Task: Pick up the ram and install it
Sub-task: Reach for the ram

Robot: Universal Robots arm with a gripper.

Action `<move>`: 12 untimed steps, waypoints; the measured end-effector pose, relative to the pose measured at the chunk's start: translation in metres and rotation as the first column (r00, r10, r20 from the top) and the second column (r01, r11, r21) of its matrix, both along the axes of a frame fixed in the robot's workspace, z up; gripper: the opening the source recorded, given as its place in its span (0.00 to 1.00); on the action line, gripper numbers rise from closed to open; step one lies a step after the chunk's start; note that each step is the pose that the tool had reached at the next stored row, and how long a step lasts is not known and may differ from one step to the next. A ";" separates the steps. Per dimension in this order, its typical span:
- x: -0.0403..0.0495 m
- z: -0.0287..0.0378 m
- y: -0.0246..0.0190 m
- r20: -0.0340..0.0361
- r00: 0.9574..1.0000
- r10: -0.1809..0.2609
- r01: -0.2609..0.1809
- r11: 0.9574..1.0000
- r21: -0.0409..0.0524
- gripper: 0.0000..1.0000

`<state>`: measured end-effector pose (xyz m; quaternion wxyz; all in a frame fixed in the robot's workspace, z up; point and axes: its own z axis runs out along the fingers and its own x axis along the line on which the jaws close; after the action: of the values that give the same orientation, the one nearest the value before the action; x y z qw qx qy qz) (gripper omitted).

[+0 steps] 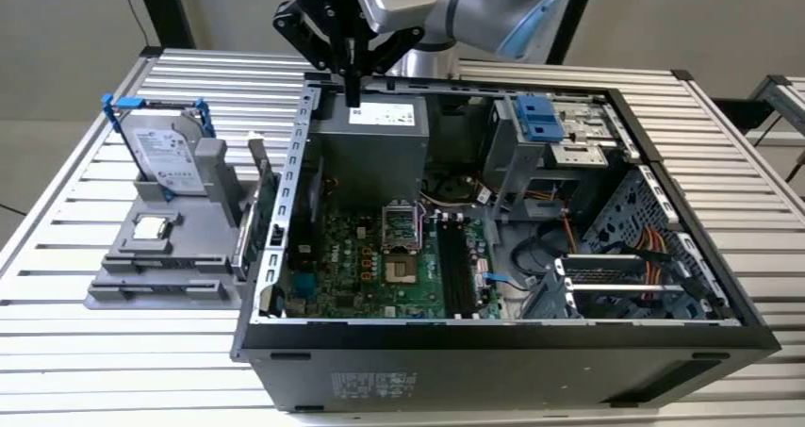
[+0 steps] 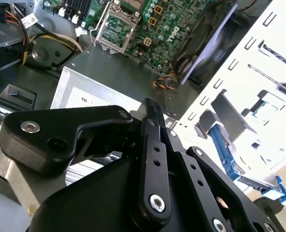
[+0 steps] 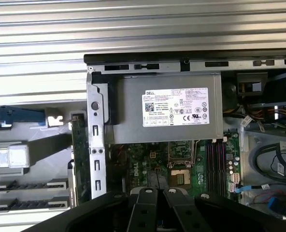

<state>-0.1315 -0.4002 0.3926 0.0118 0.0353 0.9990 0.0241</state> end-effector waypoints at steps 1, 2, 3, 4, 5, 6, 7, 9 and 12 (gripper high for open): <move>-0.0004 0.0000 0.0000 0.000 1.000 0.000 0.000 1.000 0.000 0.00; -0.0009 0.0000 -0.0001 0.000 1.000 0.000 0.000 1.000 0.000 0.00; -0.0016 0.0000 -0.0001 0.000 1.000 0.000 0.000 1.000 0.000 0.00; -0.0023 0.0000 -0.0001 0.000 1.000 0.000 0.000 1.000 0.000 0.00; -0.0031 0.0000 -0.0002 0.000 1.000 0.000 0.000 1.000 0.000 0.00; -0.0038 0.0000 -0.0002 0.000 1.000 0.000 0.000 1.000 0.000 0.00; -0.0046 0.0000 -0.0003 0.000 1.000 0.000 0.000 1.000 0.000 0.00; -0.0062 0.0000 -0.0003 0.000 1.000 0.000 0.000 1.000 0.000 0.00; -0.0087 0.0000 -0.0006 0.000 1.000 0.000 0.000 1.000 0.000 0.00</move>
<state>-0.1403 -0.4007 0.3925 0.0118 0.0354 0.9990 0.0241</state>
